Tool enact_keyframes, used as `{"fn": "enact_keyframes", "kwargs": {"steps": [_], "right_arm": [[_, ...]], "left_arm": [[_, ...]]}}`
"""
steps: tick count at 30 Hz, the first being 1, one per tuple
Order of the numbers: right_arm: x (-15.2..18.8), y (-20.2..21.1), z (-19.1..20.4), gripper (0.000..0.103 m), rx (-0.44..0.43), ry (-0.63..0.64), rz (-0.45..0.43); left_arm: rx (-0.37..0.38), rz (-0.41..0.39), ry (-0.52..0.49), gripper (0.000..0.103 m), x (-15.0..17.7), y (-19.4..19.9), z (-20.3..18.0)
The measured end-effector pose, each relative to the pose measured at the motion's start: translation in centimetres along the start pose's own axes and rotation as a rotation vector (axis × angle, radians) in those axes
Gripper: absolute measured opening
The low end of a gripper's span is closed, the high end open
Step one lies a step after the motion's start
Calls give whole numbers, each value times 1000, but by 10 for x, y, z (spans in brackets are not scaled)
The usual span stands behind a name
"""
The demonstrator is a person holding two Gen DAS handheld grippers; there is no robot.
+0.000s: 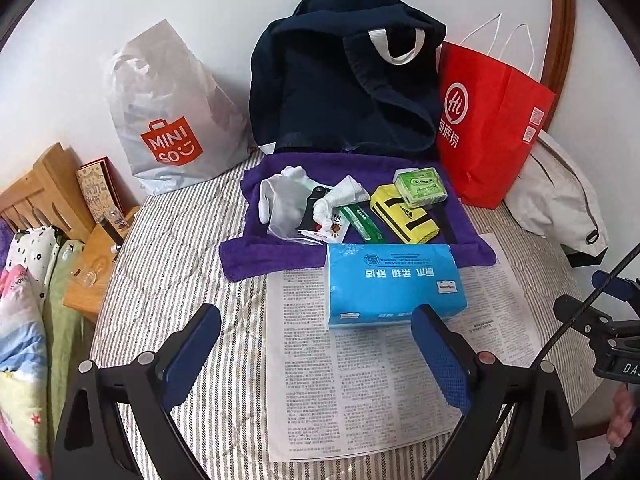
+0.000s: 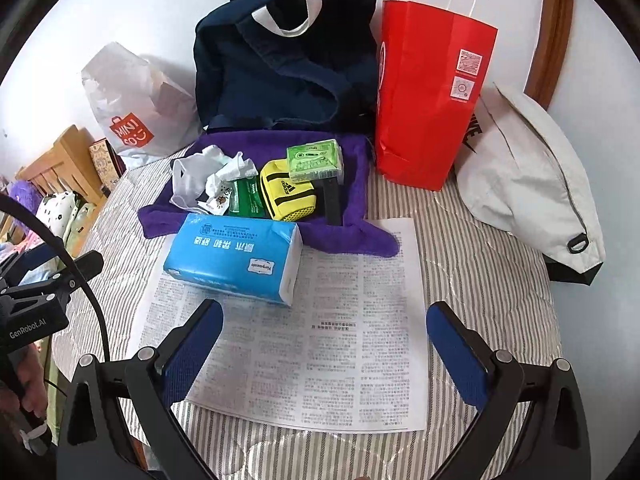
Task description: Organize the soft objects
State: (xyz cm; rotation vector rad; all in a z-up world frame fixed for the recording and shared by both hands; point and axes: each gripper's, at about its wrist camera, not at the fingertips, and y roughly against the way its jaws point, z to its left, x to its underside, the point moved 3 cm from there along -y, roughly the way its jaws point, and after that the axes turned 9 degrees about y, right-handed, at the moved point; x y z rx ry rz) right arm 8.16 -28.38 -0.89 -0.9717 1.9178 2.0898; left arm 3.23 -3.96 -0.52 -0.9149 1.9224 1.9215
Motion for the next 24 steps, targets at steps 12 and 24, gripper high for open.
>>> {"fn": "enact_keyframes", "kwargs": {"steps": [12,24], "right_arm": [[4,7,-1,101,1,-6,-3],[5,5,2,101,1,5,5]], "left_arm": [[-5,0,-6,96,2,4,1],[-9,11,-6,96,4,2,3]]}}
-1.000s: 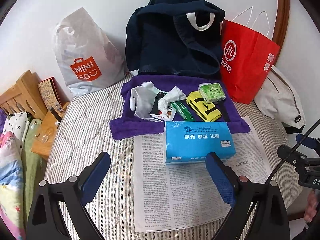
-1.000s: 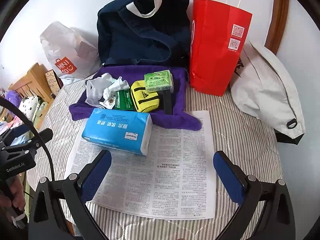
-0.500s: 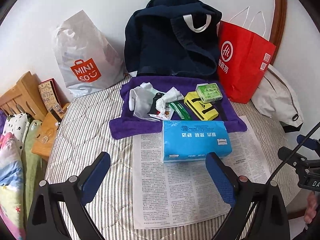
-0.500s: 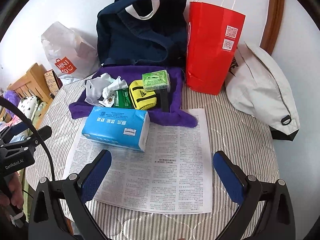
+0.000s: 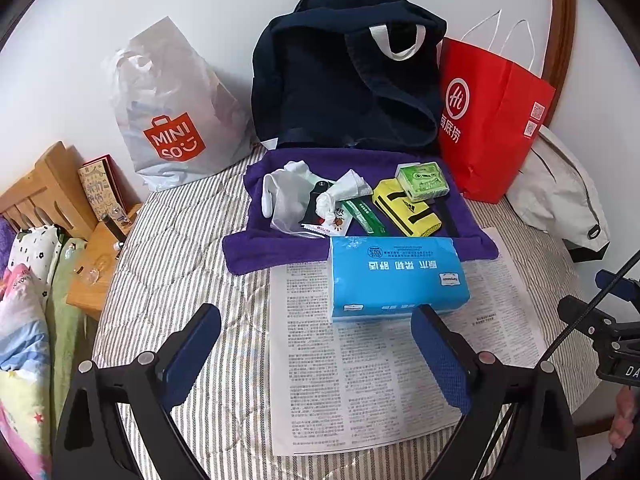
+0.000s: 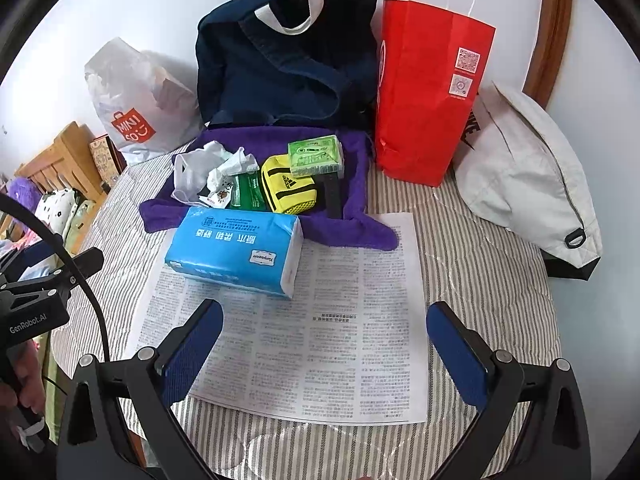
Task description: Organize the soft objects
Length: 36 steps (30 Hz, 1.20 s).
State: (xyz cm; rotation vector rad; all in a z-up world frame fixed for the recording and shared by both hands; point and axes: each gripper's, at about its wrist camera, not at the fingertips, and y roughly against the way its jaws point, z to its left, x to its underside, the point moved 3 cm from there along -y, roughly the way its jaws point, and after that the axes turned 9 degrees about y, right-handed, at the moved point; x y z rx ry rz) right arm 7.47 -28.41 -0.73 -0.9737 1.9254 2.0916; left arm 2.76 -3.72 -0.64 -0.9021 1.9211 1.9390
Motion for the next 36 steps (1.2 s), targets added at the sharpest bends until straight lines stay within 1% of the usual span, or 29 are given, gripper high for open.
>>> {"fn": "enact_keyframes", "kwargs": {"steps": [36], "right_arm": [[2,-4,0,101,-9,1,22]], "left_arm": [[0,17,2,96,1,-3,2]]}}
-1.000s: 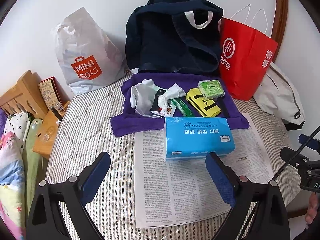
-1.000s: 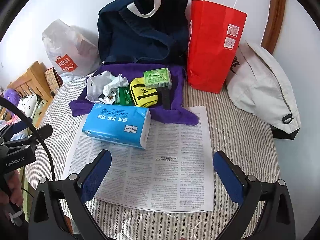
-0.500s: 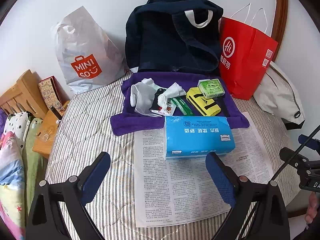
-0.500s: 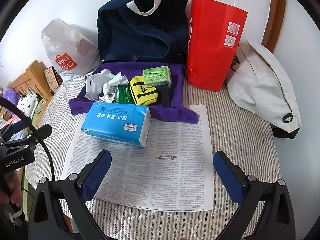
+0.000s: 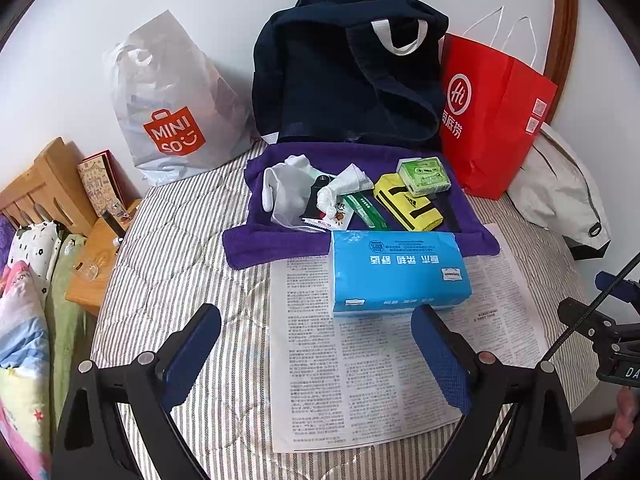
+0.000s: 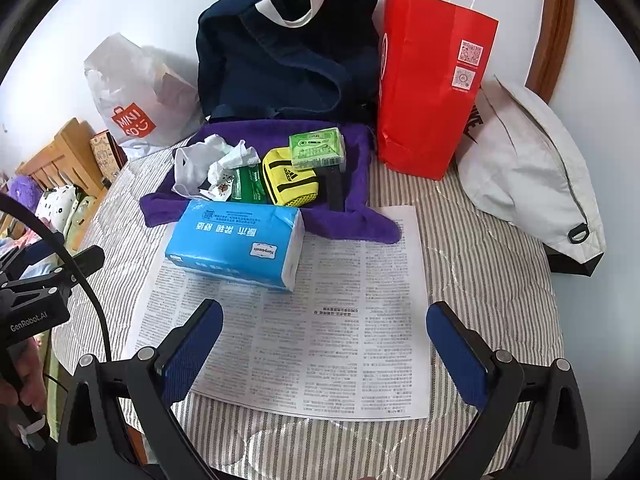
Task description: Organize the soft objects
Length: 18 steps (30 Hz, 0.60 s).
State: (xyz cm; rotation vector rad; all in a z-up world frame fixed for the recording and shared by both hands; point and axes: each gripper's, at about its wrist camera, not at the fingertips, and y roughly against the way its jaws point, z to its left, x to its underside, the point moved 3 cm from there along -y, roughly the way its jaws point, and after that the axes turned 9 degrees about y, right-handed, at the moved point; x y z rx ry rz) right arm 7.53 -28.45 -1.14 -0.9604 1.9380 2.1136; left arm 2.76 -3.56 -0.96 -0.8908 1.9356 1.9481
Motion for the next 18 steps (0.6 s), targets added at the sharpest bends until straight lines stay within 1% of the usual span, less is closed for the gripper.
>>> {"fn": "enact_keyframes", "kwargs": {"steps": [18], "right_arm": [[1,3,-2,101,6,-2,-4]], "left_arm": [[6,-16,9,96,-1,5,4]]}}
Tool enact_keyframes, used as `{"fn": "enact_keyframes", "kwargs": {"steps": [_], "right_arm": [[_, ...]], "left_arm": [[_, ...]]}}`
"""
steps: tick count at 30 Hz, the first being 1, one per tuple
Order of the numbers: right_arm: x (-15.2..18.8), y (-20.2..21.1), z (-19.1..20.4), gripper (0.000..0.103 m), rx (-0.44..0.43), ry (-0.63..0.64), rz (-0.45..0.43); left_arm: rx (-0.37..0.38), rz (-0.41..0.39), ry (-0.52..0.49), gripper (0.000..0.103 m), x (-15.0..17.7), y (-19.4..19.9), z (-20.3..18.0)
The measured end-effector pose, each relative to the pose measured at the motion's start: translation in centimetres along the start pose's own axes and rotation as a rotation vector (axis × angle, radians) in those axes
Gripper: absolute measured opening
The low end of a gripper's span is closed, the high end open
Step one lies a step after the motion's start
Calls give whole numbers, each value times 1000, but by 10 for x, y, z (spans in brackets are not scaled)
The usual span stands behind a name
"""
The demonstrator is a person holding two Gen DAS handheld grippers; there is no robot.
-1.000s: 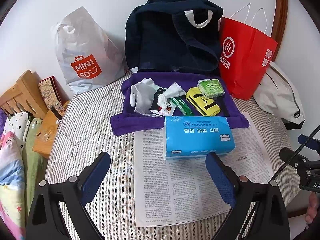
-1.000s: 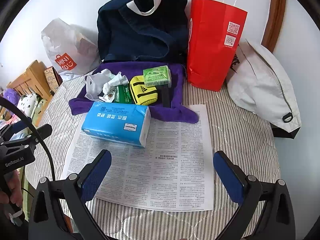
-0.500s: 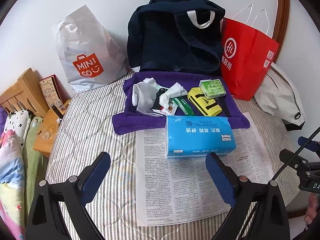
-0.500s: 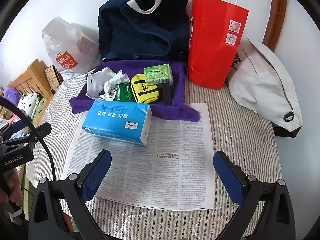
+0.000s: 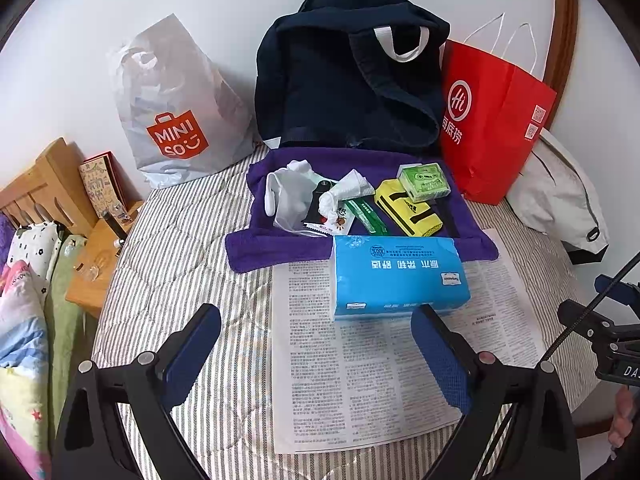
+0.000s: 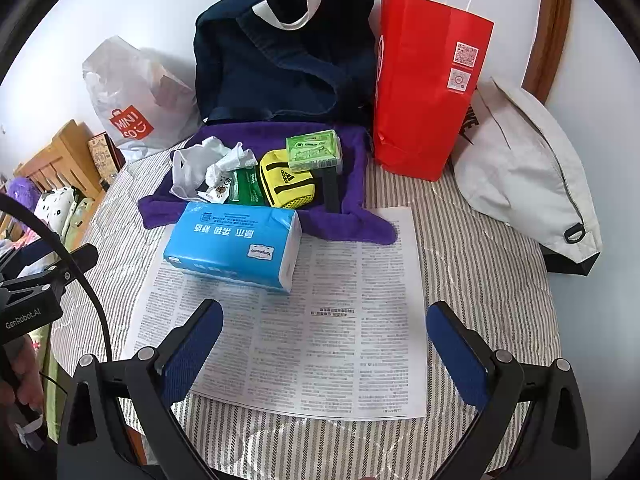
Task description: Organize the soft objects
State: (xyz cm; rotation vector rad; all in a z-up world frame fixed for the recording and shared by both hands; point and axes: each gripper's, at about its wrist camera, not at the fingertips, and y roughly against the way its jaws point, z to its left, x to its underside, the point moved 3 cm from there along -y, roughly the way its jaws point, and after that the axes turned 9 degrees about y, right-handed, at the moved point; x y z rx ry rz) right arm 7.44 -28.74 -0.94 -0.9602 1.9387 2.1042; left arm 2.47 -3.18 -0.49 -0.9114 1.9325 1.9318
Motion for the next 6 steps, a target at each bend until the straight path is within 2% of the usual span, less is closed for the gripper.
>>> {"fn": "enact_keyframes", "kwargs": {"steps": [6], "right_arm": [[0,-2,1,101,2,1,6]], "left_arm": [[8,-12,-9,97,0,1,-1]]}}
